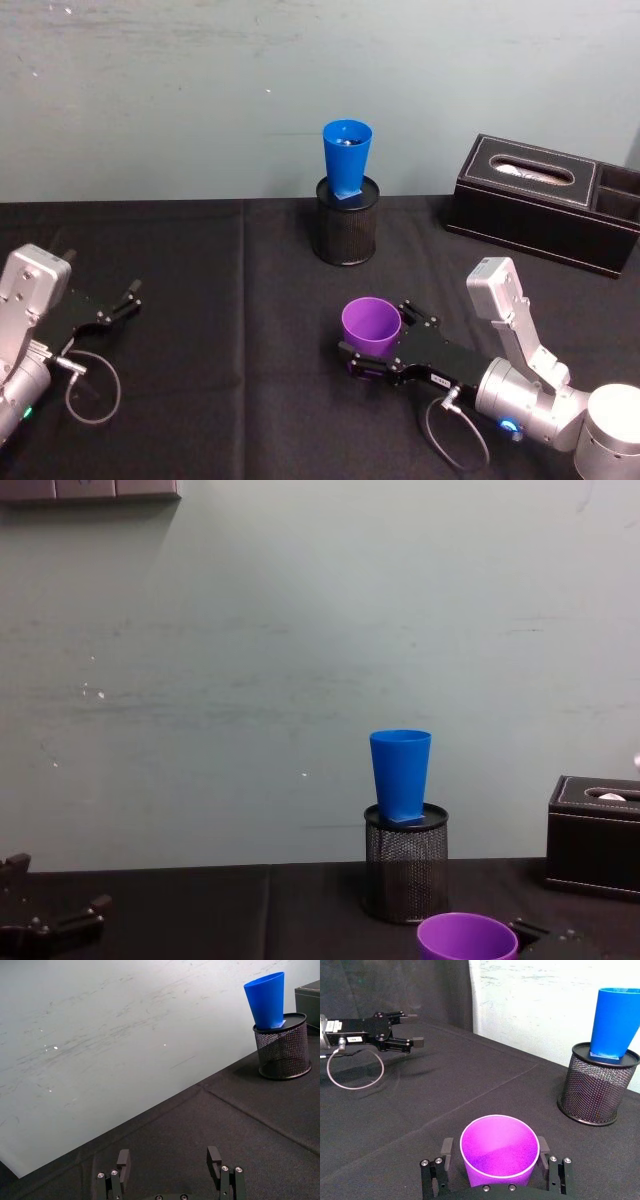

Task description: Pick up one cup with a gripper and tap it against the other cup.

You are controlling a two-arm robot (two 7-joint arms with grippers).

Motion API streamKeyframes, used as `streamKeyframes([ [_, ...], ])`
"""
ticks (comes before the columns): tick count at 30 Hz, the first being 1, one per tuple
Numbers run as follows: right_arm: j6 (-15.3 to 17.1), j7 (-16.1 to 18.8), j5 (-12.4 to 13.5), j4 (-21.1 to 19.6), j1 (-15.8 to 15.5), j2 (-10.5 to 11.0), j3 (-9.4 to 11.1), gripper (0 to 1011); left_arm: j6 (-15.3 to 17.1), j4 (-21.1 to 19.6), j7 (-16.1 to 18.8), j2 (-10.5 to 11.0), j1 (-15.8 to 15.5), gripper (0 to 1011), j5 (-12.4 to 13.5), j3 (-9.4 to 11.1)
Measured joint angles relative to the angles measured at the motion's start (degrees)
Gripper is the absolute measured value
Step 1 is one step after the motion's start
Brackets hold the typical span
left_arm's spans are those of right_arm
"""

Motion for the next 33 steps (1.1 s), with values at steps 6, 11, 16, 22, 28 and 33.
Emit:
streamKeyframes([
  [6,0.0,0.0,0.0,0.0,0.0,0.0,0.0,1003,0.0,0.0,0.0,0.0,0.0,1000,0.0,0.0],
  [11,0.0,0.0,0.0,0.0,0.0,0.0,0.0,1003,0.0,0.0,0.0,0.0,0.0,1000,0.0,0.0],
  [16,0.0,0.0,0.0,0.0,0.0,0.0,0.0,1003,0.0,0.0,0.0,0.0,0.0,1000,0.0,0.0],
  [22,0.0,0.0,0.0,0.0,0.0,0.0,0.0,971,0.0,0.0,0.0,0.0,0.0,1000,0.0,0.0],
  [28,0.0,0.0,0.0,0.0,0.0,0.0,0.0,792,0.0,0.0,0.0,0.0,0.0,1000,0.0,0.0],
  [33,0.0,0.0,0.0,0.0,0.0,0.0,0.0,755,0.0,0.0,0.0,0.0,0.0,1000,0.0,0.0],
])
